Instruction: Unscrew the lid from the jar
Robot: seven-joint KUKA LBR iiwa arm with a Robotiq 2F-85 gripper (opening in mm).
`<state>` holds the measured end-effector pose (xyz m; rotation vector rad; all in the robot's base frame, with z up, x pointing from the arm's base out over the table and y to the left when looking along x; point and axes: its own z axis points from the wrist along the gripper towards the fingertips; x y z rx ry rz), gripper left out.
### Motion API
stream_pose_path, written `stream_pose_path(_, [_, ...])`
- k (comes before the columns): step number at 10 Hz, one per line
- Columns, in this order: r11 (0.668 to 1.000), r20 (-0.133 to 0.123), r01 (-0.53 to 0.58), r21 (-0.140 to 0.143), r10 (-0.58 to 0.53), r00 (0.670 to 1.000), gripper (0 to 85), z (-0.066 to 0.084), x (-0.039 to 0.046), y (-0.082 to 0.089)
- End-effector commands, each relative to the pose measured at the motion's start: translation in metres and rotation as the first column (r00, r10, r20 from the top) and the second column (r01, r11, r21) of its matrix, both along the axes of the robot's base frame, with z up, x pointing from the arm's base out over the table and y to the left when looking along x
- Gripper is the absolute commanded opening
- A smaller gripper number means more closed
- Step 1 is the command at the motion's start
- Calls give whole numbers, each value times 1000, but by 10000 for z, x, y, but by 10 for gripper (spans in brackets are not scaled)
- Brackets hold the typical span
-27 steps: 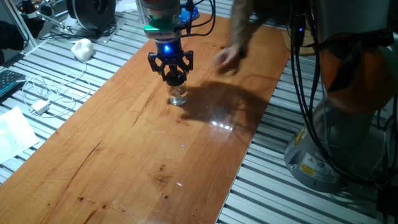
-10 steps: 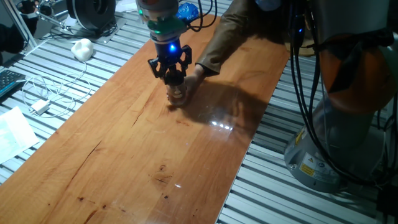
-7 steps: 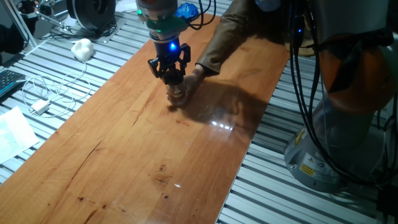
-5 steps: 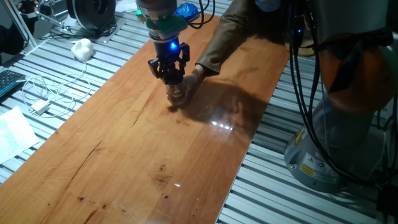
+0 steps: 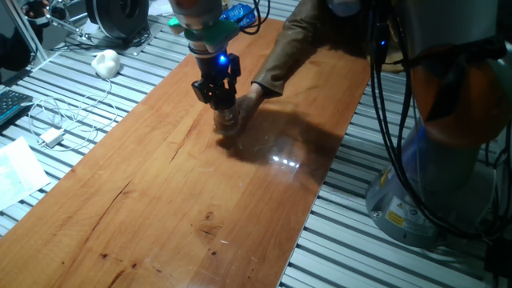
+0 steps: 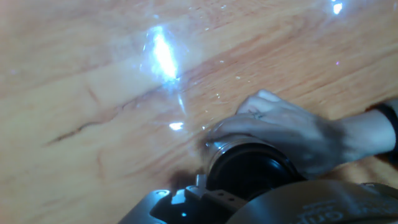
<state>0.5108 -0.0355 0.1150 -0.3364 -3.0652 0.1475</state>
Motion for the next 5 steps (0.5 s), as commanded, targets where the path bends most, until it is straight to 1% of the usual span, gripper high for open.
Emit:
stream_pose_path(1, [987,-3,-162,-3,162,987,170,1,0,0])
stream_pose_path(2, [982,-4,-189,-4,189,982,170,5,2,2])
stream_pose_path(5, [960,2,-277,37,277,961,170,9,6,1])
